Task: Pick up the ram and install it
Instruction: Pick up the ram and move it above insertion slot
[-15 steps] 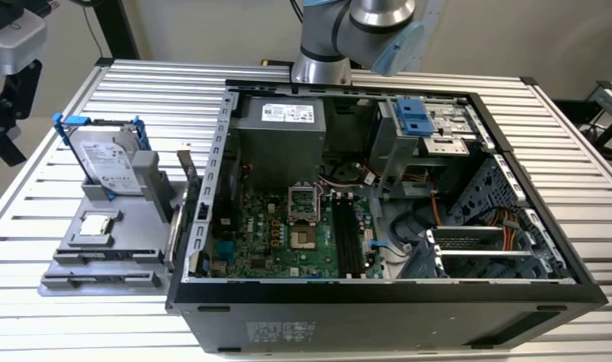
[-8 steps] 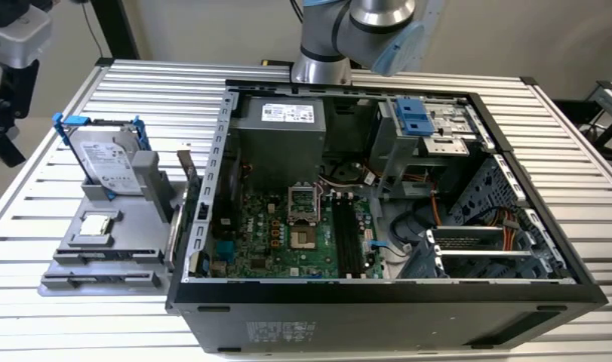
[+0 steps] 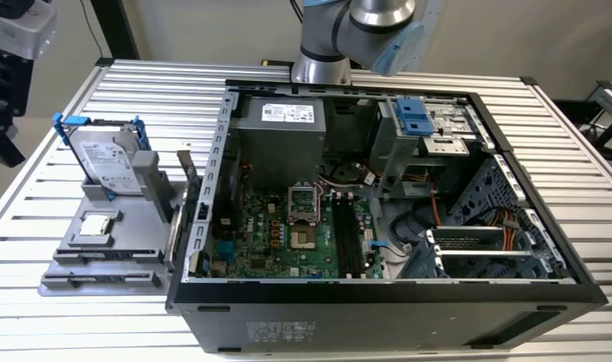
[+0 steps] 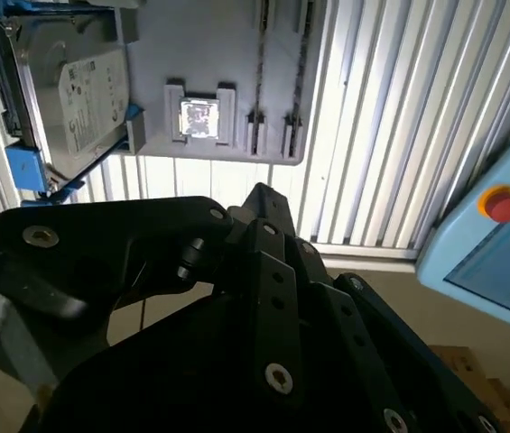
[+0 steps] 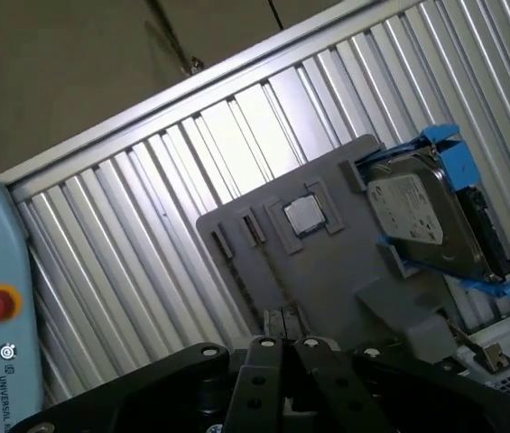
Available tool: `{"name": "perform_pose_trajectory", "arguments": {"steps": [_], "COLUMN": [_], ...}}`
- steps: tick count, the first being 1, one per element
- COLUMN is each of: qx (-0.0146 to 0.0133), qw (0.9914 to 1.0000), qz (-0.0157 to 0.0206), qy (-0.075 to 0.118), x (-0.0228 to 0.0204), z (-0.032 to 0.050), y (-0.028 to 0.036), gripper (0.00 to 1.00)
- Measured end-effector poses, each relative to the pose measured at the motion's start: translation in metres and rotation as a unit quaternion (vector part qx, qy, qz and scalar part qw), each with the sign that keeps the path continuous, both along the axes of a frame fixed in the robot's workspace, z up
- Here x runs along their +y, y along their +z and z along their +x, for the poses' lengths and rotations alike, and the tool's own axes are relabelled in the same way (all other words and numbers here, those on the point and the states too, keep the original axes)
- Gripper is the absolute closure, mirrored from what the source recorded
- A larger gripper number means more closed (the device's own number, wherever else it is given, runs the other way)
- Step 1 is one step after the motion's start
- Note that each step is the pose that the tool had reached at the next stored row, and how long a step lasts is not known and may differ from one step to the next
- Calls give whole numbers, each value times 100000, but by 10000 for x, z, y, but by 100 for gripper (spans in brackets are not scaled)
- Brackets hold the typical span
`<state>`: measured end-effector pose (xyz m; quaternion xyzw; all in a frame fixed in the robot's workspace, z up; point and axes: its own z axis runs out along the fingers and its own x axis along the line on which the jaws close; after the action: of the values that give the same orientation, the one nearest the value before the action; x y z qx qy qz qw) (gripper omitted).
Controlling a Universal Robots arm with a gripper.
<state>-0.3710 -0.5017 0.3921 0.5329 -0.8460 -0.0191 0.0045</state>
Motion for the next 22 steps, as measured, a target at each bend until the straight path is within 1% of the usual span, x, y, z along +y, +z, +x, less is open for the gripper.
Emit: {"name": "perform_pose_trajectory", "arguments": {"steps": [2, 5, 7, 8, 11, 13, 15, 16, 17, 19, 22], "qx": [-4, -6, -16, -17, -20, -27, -62, -103, -154, -307, -668], "qw": [99983, 99897, 99797, 99734, 99503, 99299, 99075, 98944, 98809, 98507, 98023], "qz": [-2, -4, -2, -3, -4, -4, -9, -12, -20, -36, -106], "qy": [1824, 4547, 6369, 7289, 9955, 11822, 13572, 14494, 15386, 17214, 19774], "x": [0, 0, 0, 0, 0, 0, 0, 0, 0, 0, 0], "z": [0, 0, 0, 0, 0, 0, 0, 0, 0, 0, 0], "y": [0, 0, 0, 0, 0, 0, 0, 0, 0, -1, 1], "gripper": [100, 100, 100, 100, 100, 100, 100, 100, 100, 100, 100]}}
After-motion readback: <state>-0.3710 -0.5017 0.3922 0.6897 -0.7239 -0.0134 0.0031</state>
